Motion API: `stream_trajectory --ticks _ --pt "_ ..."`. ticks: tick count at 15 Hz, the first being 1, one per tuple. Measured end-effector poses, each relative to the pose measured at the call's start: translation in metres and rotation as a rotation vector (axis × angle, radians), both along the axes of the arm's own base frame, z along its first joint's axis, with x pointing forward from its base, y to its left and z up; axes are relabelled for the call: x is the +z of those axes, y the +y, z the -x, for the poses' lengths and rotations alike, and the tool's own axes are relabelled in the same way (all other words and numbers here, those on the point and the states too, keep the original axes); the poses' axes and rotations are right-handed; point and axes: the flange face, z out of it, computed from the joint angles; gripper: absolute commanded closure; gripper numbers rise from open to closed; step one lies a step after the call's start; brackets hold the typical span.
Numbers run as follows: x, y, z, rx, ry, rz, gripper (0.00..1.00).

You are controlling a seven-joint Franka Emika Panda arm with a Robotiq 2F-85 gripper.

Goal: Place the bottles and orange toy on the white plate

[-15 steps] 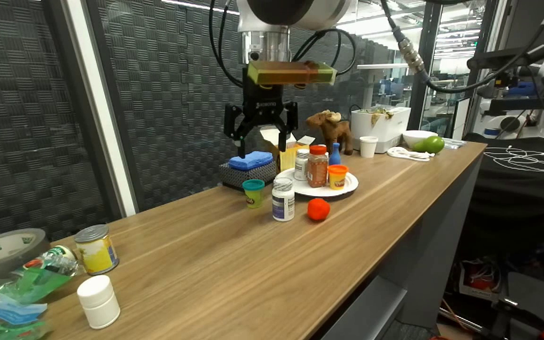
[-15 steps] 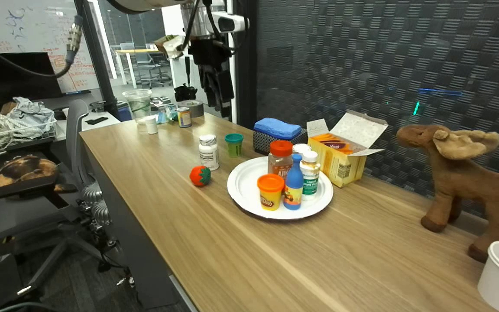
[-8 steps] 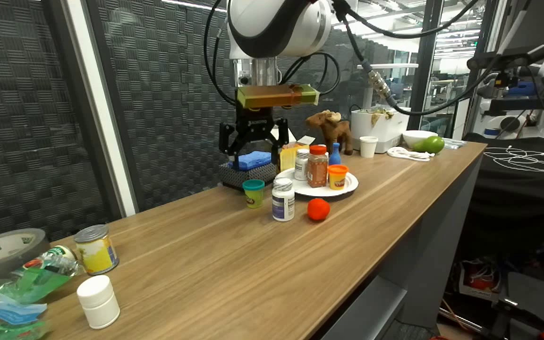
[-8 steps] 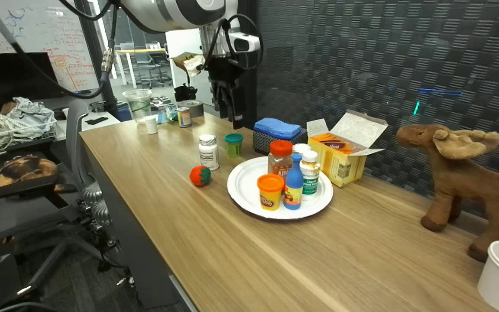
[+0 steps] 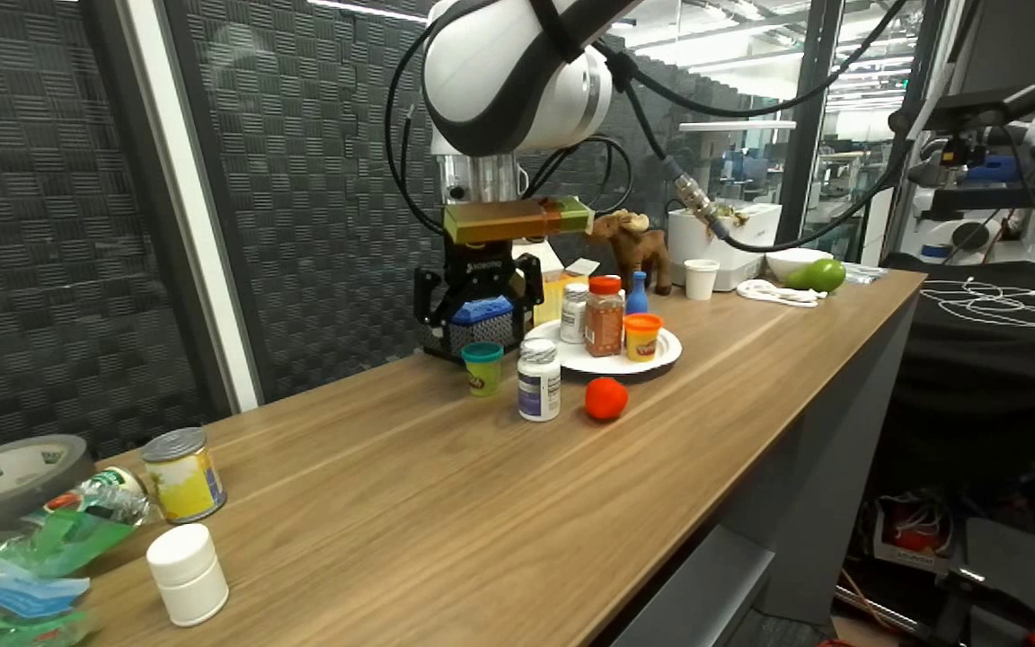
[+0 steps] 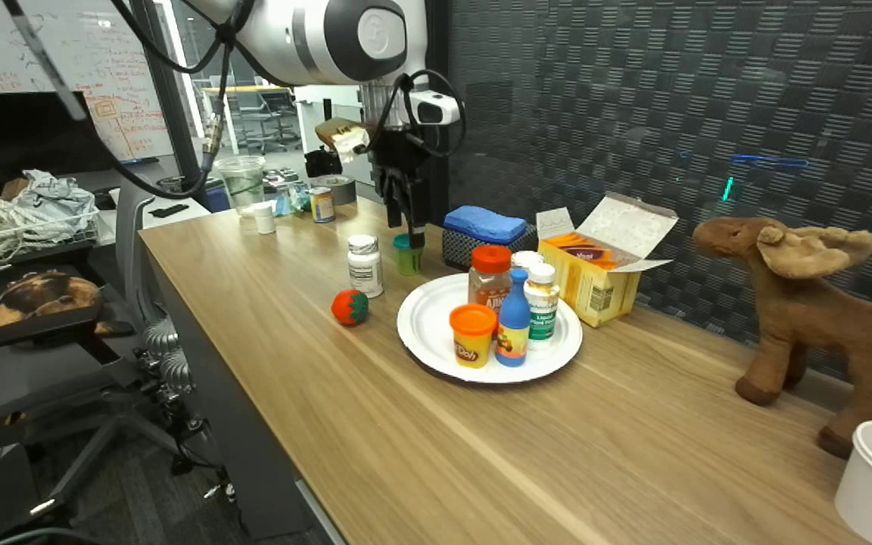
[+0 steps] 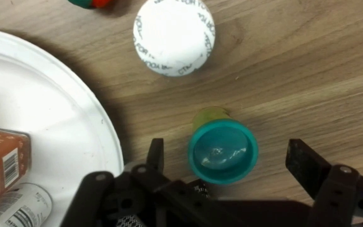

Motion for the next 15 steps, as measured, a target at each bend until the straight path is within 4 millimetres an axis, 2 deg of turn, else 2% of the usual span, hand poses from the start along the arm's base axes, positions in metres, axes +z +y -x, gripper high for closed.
stream_trajectory --ticks 2,4,5,9,12,15 --pt "-0.004 0.000 -0.004 -0.004 0.001 -0.003 0.00" --pt "-0.005 -0.003 -0.008 -0.012 -0.002 -0.007 0.07" --pt "-0.005 -0.004 -0.010 -0.016 -0.005 -0.008 0.20" --pt "-0.006 -0.011 -0.014 -0.029 -0.007 -0.006 0.53" --pt "-0.009 -0.015 -0.014 -0.034 0.005 -0.001 0.73" --pt "-0.008 -0.016 -0.013 -0.035 0.009 0.001 0.73"
